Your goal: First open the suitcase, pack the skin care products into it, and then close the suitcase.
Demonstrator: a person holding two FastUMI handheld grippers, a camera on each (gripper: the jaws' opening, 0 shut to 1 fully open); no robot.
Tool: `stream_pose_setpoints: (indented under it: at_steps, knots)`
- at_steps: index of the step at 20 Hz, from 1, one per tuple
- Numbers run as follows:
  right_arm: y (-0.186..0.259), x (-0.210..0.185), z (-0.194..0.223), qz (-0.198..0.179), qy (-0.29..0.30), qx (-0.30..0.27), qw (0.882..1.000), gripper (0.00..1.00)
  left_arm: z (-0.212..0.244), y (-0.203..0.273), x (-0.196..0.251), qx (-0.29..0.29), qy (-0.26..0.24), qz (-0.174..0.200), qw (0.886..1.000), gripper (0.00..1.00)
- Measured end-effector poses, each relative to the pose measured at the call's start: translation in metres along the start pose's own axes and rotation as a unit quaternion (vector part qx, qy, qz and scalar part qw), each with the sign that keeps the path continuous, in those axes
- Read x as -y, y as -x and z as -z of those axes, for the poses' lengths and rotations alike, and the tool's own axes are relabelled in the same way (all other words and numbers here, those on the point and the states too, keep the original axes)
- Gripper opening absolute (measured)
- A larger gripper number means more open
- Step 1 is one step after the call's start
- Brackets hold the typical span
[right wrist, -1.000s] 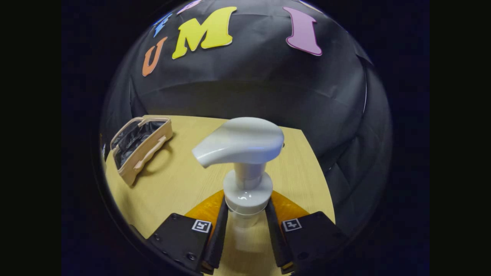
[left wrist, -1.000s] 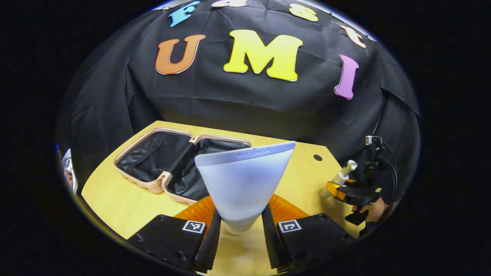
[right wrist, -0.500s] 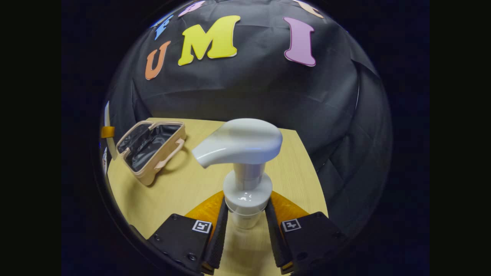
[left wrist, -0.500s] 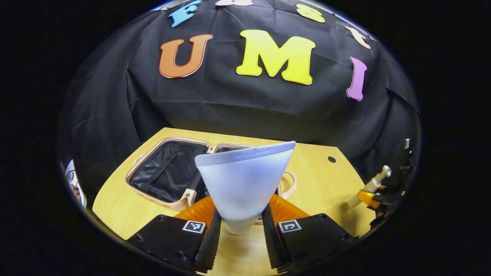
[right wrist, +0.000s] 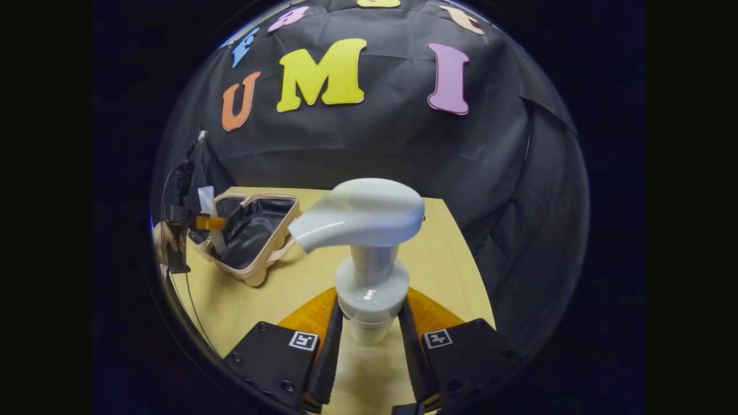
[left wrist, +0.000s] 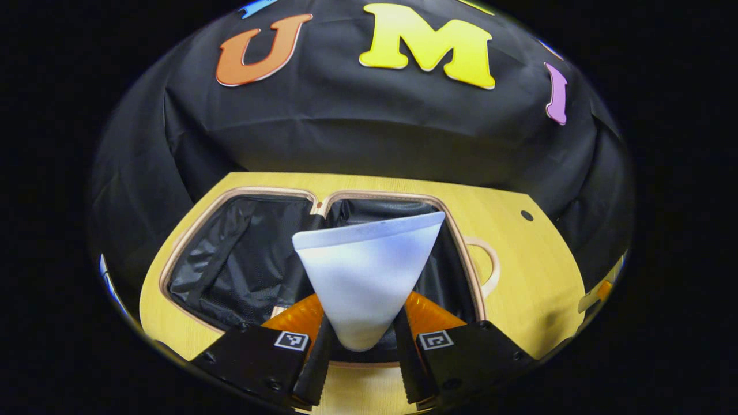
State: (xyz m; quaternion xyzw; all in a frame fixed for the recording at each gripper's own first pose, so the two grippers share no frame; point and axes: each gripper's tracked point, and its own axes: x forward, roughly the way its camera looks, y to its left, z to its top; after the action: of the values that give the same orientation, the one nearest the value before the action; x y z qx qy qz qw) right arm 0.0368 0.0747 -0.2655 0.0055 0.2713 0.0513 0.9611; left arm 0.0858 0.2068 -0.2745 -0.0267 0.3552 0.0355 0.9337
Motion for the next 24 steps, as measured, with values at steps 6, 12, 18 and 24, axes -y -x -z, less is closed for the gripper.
stream_pose_setpoints:
  at_steps: [6, 12, 18, 24]
  knots:
    - [0.004, -0.018, 0.007, 0.012, 0.011, -0.009, 1.000, 0.49, 0.019, -0.030, -0.001, -0.063, -0.021, -0.008, 0.998, 0.55]
    - [0.006, -0.029, 0.012, 0.015, 0.022, -0.024, 0.999, 0.49, 0.012, -0.052, 0.002, -0.074, -0.068, -0.018, 0.995, 0.54]
    - [-0.004, -0.038, 0.008, 0.018, 0.024, -0.029, 0.999, 0.49, 0.015, -0.074, -0.003, -0.092, -0.066, -0.024, 0.993, 0.55]
    - [-0.005, -0.057, 0.008, 0.005, 0.034, -0.038, 0.999, 0.49, 0.033, -0.082, -0.009, -0.115, -0.039, -0.025, 0.992, 0.55]
